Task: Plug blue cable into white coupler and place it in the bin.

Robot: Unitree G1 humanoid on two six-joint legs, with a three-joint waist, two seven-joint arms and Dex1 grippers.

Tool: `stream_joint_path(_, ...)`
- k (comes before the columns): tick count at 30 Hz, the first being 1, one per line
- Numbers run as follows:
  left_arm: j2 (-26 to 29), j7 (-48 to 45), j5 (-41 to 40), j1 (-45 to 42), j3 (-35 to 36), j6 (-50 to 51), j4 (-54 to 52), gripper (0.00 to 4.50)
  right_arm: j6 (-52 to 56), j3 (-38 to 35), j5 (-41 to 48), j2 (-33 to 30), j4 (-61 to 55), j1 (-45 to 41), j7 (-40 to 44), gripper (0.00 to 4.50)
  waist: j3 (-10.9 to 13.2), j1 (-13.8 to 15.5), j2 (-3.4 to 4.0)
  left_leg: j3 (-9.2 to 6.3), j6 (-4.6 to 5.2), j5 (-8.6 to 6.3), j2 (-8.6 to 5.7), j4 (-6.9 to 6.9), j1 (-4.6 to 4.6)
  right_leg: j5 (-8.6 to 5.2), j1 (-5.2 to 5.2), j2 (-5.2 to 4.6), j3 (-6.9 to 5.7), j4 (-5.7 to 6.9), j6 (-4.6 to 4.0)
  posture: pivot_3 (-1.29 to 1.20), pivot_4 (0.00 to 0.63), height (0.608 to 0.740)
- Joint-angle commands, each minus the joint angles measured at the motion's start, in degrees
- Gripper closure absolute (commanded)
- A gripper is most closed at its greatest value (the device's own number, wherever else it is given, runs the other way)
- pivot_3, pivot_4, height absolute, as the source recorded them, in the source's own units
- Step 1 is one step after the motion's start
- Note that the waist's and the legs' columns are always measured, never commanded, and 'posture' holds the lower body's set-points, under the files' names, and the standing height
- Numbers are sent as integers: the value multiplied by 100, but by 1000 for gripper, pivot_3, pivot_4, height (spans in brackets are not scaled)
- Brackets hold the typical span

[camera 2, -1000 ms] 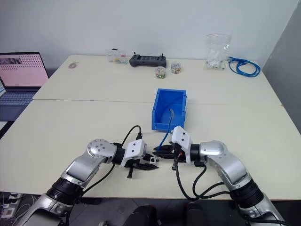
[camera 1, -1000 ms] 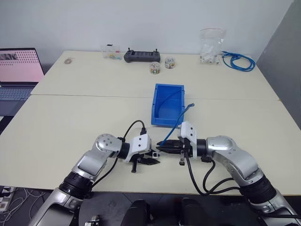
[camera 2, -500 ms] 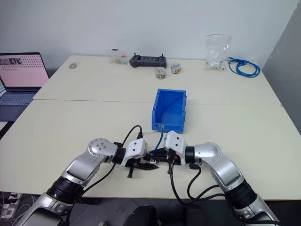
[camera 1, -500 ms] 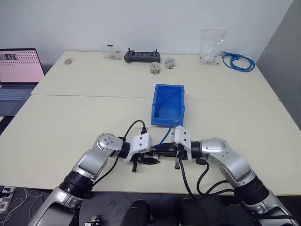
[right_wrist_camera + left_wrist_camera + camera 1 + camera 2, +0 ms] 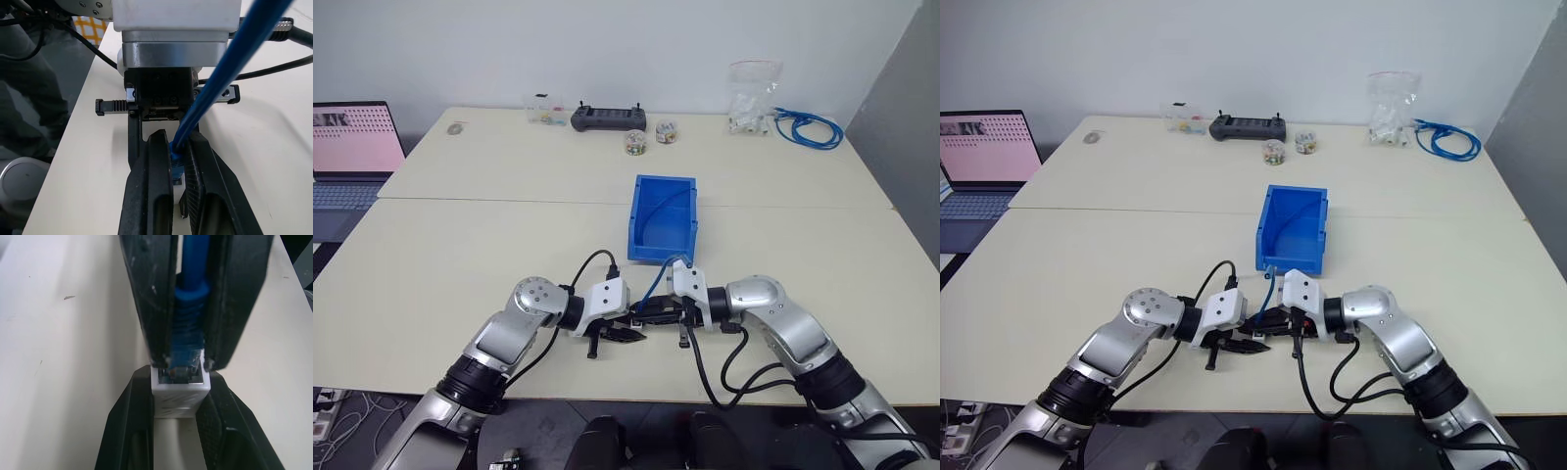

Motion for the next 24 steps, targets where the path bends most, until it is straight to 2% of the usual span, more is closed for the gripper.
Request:
stream_joint_path(1, -56, 57, 111, 33, -146, 49, 12, 3713, 102, 537, -232, -25, 223, -87, 458, 4446, -4, -2, 0, 1, 0, 0, 0, 0, 1, 0, 0, 0, 1, 0, 0, 0, 150, 740)
stream_joint_path(7, -90, 59, 133, 30, -152, 42, 43, 3713, 131, 858, -577, -78, 533, -135, 718, 4446, -42, -3, 8, 2, 0, 0, -1, -2, 11, -1, 9, 0, 2, -1, 1, 0, 150, 740)
stream_joint_path(24, -304, 146, 237, -110, -102, -101, 317, 3713, 295, 1040, -801, 39, 1139, -65, 866, 4446, -152, -2, 26, 2, 7, -6, -3, -15, 87, -21, 88, -2, 4, -19, 20, 0, 150, 740)
